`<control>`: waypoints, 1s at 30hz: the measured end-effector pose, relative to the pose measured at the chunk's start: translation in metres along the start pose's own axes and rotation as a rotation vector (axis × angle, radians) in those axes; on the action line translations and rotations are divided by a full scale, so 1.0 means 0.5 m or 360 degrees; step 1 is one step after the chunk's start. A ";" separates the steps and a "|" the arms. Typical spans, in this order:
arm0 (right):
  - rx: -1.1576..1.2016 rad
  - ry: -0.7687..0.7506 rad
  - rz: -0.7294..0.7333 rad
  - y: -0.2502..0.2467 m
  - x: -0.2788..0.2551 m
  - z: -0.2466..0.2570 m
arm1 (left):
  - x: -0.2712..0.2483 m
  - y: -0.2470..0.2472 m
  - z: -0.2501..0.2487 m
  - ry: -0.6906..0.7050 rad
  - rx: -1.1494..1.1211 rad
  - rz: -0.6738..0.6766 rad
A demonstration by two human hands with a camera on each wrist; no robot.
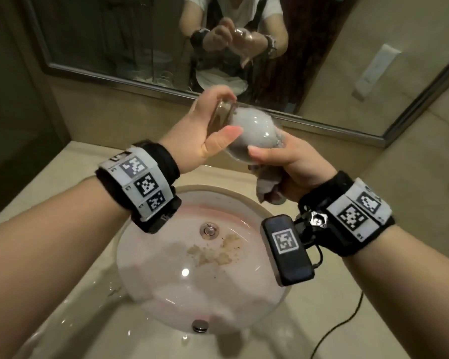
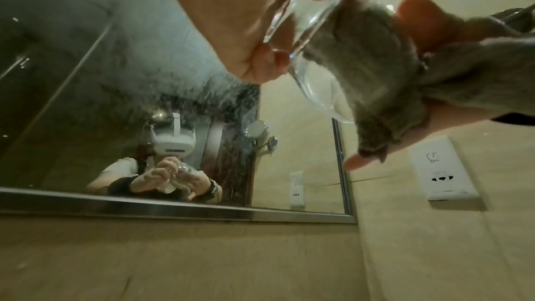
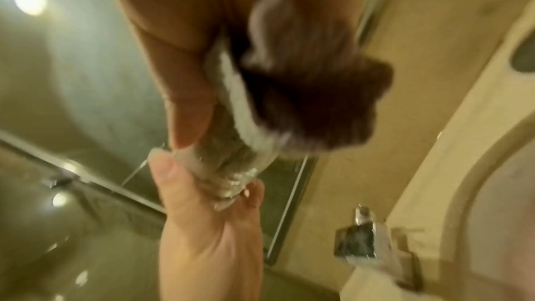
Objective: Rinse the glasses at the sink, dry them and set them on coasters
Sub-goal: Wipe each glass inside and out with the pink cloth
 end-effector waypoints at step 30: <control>-0.0972 -0.0304 -0.0027 0.025 0.007 0.039 | -0.036 0.016 0.066 -0.1059 -0.0956 -0.0014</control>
Point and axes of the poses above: each hand's wrist, its own x-axis towards the middle knuckle, its own y-axis out of the palm, z = x × y, the point moved 8 cm from there along x, towards the middle knuckle, and after that the axes turned 3 degrees about -x, right-handed, at the moved point
